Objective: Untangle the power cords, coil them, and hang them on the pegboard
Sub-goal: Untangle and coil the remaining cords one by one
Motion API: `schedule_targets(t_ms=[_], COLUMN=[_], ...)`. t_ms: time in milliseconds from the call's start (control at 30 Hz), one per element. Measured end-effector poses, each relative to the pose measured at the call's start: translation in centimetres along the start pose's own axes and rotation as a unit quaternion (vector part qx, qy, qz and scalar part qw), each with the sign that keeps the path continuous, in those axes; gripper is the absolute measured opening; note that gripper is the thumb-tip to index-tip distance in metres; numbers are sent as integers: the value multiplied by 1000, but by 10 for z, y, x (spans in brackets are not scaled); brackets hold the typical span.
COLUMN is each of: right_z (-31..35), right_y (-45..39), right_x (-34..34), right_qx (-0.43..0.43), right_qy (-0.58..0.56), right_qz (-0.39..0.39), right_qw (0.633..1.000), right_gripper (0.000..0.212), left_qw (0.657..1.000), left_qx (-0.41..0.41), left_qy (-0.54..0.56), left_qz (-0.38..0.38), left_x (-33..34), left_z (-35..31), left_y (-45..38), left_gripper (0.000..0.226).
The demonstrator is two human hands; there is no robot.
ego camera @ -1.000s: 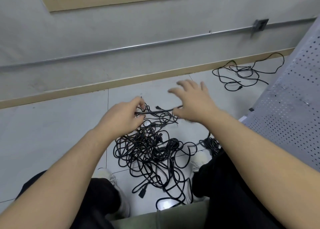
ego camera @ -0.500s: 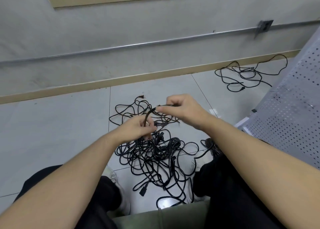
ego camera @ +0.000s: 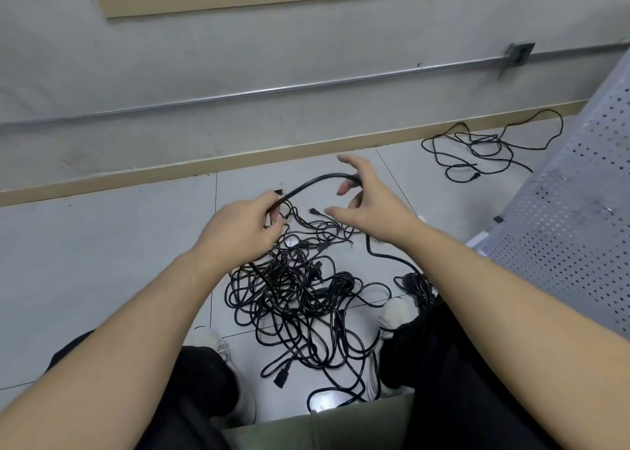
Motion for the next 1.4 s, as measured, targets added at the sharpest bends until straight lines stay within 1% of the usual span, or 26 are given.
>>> schedule_targets(t_ms=[67,100,167,200,233,300,400,467,533,567,633,700,733,767,800,867,933,1000,1033,1100,1133,1167,1267,1300,1333,1400], right_z=[15,22,30,32,33,39,42,36,28,24,14,4,-1,-4,-5,1,10,18,20,24,25,27,24,22,20,16], right_y=[2,4,13,17,19,22,22,21,19,17,14,10,10,11,13,19,24,26,25,23,21,20,16,15,14,12], right_x=[7,12,29,36,41,41,20,3,-4,-3,3,9,13,17,25,41,50,47,42,33,28,22,5,0,-4,-8], right_qx=[-52,-77,-111,-115,-114,-125,-104,-83,-64,-49,-18,10,27,43,53,58,58,48,39,12,0,-8,-10,-5,0,9], right_qy=[48,99,200,211,191,84,-114,-169,-181,-175,-118,6,64,93,90,12,-76,-90,-62,-19,-38,-84,-268,-314,-344,-354], right_qz=[23,48,118,144,157,142,89,37,8,4,19,63,94,131,168,231,263,265,258,227,207,189,147,140,134,122], right_qw=[997,991,966,960,962,978,984,981,981,983,993,998,993,986,980,971,960,959,963,974,978,978,952,939,929,927], right_gripper=[76,65,32,20,22,41,48,48,48,48,45,37,32,30,34,39,28,13,15,28,33,36,36,34,33,34], left_qw=[998,997,996,994,993,980,933,905,901,909,935,955,965,975,984,991,993,990,985,969,960,952,940,937,937,939], left_qx=[18,33,58,58,44,-11,-84,-127,-158,-172,-181,-163,-142,-115,-85,-27,14,29,26,3,-12,-29,-77,-95,-114,-148], left_qy=[-44,-48,-15,14,50,151,303,340,320,297,253,225,200,165,125,65,52,86,124,200,227,238,170,159,162,177], left_qz=[32,44,71,87,102,127,172,222,247,237,173,107,91,89,97,113,108,112,120,146,163,189,287,295,289,255], left_x=[6,10,20,26,32,45,65,80,90,92,85,71,63,57,54,50,50,52,54,62,66,73,96,100,101,95], left_z=[-3,-6,-9,-7,-2,14,24,32,42,46,51,47,41,33,23,1,-13,-16,-13,-2,3,9,31,39,46,51], left_y=[3,4,7,7,7,7,10,17,22,22,16,8,4,1,0,1,3,4,4,5,6,8,21,25,27,27], left_gripper=[17,16,19,23,26,29,33,33,44,48,46,40,34,29,24,24,27,28,27,21,18,22,67,74,75,67])
Point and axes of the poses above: each hand's wrist, its own y-axis away from the middle knuckle, its own x-axis out of the palm, z = x × y, the point moved 7 cm from there along -y, towards the middle knuckle, and after that the axes turned 8 degrees about y, right-handed, at the moved point
